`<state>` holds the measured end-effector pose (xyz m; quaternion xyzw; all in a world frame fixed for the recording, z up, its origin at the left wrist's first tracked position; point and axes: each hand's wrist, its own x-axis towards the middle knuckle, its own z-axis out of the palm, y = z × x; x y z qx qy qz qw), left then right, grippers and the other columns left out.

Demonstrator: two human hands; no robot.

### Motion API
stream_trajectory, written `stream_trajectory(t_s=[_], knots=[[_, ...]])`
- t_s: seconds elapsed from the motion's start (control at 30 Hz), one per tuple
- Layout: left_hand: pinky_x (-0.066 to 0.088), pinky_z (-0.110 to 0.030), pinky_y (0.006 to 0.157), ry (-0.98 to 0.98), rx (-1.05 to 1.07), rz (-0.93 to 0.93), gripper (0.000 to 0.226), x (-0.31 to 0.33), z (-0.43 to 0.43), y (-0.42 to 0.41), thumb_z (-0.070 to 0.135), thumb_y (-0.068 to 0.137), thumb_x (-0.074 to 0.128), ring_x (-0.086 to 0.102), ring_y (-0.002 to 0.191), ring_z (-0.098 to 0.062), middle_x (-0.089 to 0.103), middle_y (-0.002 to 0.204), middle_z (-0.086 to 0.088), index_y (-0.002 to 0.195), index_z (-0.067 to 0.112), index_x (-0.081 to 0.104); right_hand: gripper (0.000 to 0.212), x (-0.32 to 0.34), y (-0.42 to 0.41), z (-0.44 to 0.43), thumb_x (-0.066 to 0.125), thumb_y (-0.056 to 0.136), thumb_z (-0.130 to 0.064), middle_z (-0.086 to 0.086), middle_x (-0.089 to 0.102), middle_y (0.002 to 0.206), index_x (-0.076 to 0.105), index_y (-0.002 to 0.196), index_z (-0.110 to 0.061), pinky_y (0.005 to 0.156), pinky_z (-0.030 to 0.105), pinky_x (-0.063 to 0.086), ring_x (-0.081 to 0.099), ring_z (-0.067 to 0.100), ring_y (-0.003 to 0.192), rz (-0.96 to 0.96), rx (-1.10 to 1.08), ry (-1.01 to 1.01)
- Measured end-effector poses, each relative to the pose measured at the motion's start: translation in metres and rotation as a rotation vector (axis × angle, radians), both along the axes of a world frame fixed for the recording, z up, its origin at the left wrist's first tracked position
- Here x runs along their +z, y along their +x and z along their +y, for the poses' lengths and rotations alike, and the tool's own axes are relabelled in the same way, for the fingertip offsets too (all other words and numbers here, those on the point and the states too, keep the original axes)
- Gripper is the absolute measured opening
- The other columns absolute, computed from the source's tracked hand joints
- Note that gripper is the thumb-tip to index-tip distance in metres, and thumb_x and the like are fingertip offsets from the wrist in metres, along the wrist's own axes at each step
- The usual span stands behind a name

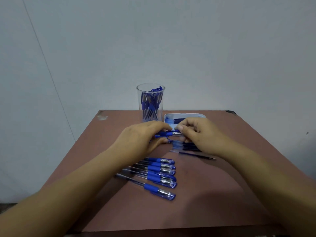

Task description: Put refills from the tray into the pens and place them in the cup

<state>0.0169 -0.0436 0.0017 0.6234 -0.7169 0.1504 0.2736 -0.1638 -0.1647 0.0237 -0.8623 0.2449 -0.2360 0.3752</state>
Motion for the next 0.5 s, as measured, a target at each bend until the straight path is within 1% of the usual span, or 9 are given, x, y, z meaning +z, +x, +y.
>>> stream_trajectory(t_s=[0.07, 0.13, 0.2, 0.23, 0.27, 0.33, 0.37, 0.43, 0.5], knots=[[0.056, -0.026, 0.072, -0.023, -0.017, 0.023, 0.034, -0.007, -0.004, -0.001, 0.048, 0.093, 0.045, 0.062, 0.091, -0.001, 0.069, 0.107, 0.016, 0.116, 0.031, 0.063, 0.01, -0.012, -0.002, -0.001, 0.055, 0.097, -0.027, -0.009, 0.068, 0.075, 0.064, 0.093, -0.023, 0.07, 0.019, 0.051, 0.063, -0.002, 0.069, -0.089, -0.024, -0.008], [0.055, -0.024, 0.072, -0.01, -0.022, 0.061, 0.03, -0.016, -0.005, 0.002, 0.046, 0.094, 0.047, 0.064, 0.092, -0.002, 0.068, 0.11, 0.016, 0.118, 0.034, 0.061, 0.007, -0.027, -0.005, -0.002, 0.063, 0.093, -0.023, -0.009, 0.065, 0.078, 0.065, 0.092, -0.03, 0.068, 0.02, 0.049, 0.059, 0.003, 0.069, -0.163, -0.011, -0.091], [0.048, -0.016, 0.074, 0.013, -0.019, 0.093, 0.028, -0.022, -0.003, 0.005, 0.043, 0.094, 0.049, 0.062, 0.093, 0.0, 0.067, 0.112, 0.018, 0.119, 0.038, 0.059, 0.018, -0.038, -0.008, -0.003, 0.068, 0.089, -0.022, -0.006, 0.066, 0.082, 0.064, 0.095, -0.038, 0.07, 0.024, 0.052, 0.061, 0.009, 0.073, -0.162, 0.005, -0.212], [0.044, -0.011, 0.074, 0.019, -0.017, 0.111, 0.027, -0.024, -0.002, 0.006, 0.041, 0.093, 0.049, 0.061, 0.093, 0.001, 0.067, 0.111, 0.019, 0.118, 0.038, 0.059, 0.02, -0.041, -0.008, -0.004, 0.069, 0.088, -0.022, -0.007, 0.067, 0.083, 0.064, 0.096, -0.04, 0.072, 0.026, 0.053, 0.062, 0.011, 0.075, -0.161, 0.0, -0.252], [0.041, -0.008, 0.075, 0.022, -0.015, 0.135, 0.027, -0.024, -0.002, 0.006, 0.041, 0.093, 0.049, 0.059, 0.093, 0.004, 0.067, 0.111, 0.02, 0.118, 0.039, 0.06, 0.02, -0.042, -0.007, -0.004, 0.069, 0.088, -0.024, -0.01, 0.068, 0.083, 0.064, 0.097, -0.041, 0.072, 0.026, 0.053, 0.063, 0.01, 0.077, -0.174, -0.006, -0.271], [0.038, -0.003, 0.078, 0.021, -0.011, 0.177, 0.028, -0.025, -0.002, 0.006, 0.039, 0.094, 0.05, 0.057, 0.094, 0.007, 0.067, 0.111, 0.02, 0.119, 0.038, 0.061, 0.017, -0.042, -0.005, -0.005, 0.068, 0.088, -0.023, -0.018, 0.068, 0.085, 0.065, 0.097, -0.038, 0.073, 0.02, 0.052, 0.065, 0.005, 0.081, -0.22, -0.013, -0.301], [0.04, -0.005, 0.078, 0.025, -0.009, 0.191, 0.028, -0.025, -0.002, 0.006, 0.038, 0.094, 0.051, 0.057, 0.094, 0.006, 0.067, 0.111, 0.021, 0.12, 0.038, 0.061, 0.017, -0.042, -0.004, -0.004, 0.067, 0.089, -0.022, -0.022, 0.067, 0.085, 0.066, 0.098, -0.036, 0.073, 0.016, 0.051, 0.065, 0.002, 0.083, -0.233, -0.012, -0.316], [0.048, -0.016, 0.076, 0.048, -0.007, 0.207, 0.028, -0.026, -0.001, 0.005, 0.036, 0.094, 0.052, 0.06, 0.092, 0.002, 0.068, 0.109, 0.021, 0.12, 0.04, 0.06, 0.016, -0.044, -0.004, -0.004, 0.067, 0.089, -0.018, -0.027, 0.065, 0.085, 0.069, 0.099, -0.031, 0.073, 0.013, 0.048, 0.065, -0.002, 0.084, -0.231, -0.01, -0.351], [0.051, -0.025, 0.072, 0.071, -0.008, 0.232, 0.029, -0.027, 0.0, 0.005, 0.037, 0.093, 0.051, 0.057, 0.085, 0.003, 0.066, 0.101, 0.025, 0.121, 0.043, 0.055, 0.014, -0.046, -0.004, -0.006, 0.067, 0.089, -0.016, -0.029, 0.063, 0.085, 0.071, 0.099, -0.025, 0.072, 0.011, 0.048, 0.064, -0.003, 0.084, -0.222, -0.016, -0.393]])
